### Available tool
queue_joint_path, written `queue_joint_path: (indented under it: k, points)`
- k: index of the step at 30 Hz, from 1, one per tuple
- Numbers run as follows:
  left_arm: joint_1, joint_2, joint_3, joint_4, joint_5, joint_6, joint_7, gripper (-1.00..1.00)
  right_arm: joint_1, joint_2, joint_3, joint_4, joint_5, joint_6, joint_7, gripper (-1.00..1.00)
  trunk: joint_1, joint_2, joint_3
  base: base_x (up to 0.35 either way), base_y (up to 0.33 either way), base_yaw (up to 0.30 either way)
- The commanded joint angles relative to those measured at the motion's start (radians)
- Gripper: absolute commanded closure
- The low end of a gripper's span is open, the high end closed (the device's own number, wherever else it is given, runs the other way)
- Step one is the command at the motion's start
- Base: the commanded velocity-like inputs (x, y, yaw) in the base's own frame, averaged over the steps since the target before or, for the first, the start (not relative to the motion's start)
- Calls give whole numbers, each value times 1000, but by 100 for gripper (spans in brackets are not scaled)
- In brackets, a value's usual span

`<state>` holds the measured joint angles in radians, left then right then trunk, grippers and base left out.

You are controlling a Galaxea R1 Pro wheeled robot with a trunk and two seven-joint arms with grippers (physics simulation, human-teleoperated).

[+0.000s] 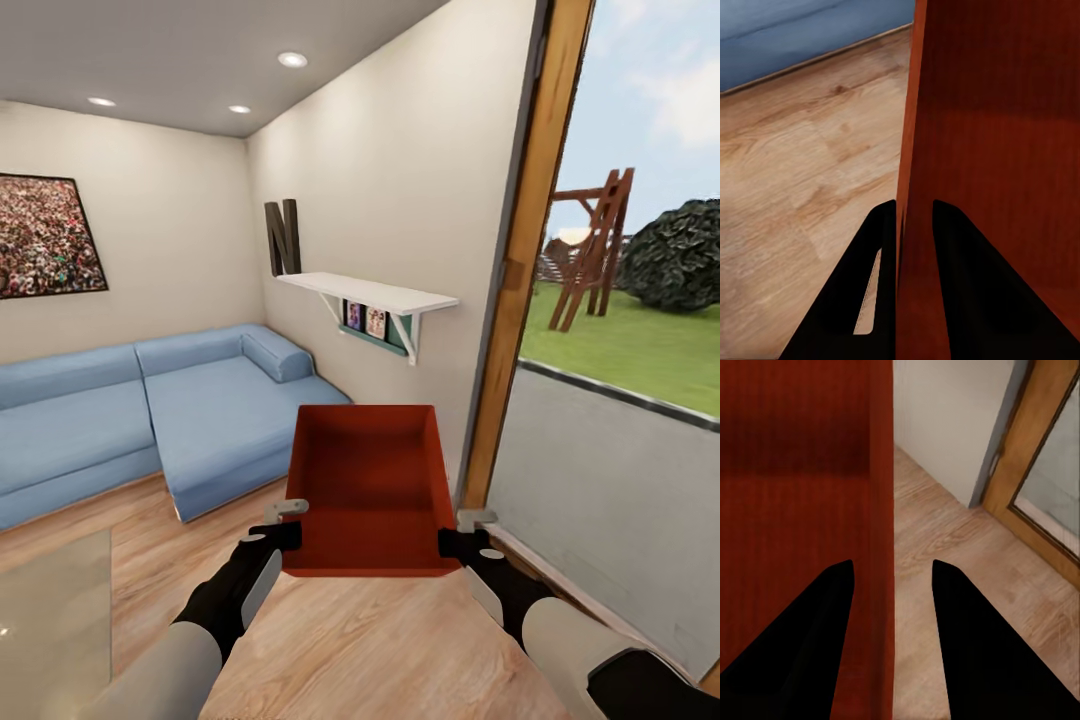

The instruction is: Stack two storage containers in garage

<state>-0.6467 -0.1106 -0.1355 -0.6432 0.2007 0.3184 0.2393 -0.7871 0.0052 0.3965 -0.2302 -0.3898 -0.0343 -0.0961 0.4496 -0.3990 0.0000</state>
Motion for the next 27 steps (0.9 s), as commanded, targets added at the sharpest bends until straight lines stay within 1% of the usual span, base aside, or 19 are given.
queue_joint_path:
  k: [1, 27]
  points:
    - [-1, 2, 34, -3, -15, -5, 15, 100, 0, -1, -2, 0, -23, -2, 9, 100, 0, -1, 0, 0, 0, 269]
    - [-1, 2, 35, 3, -15, -5, 15, 100, 0, -1, -2, 0, -23, -2, 9, 100, 0, -1, 0, 0, 0, 269]
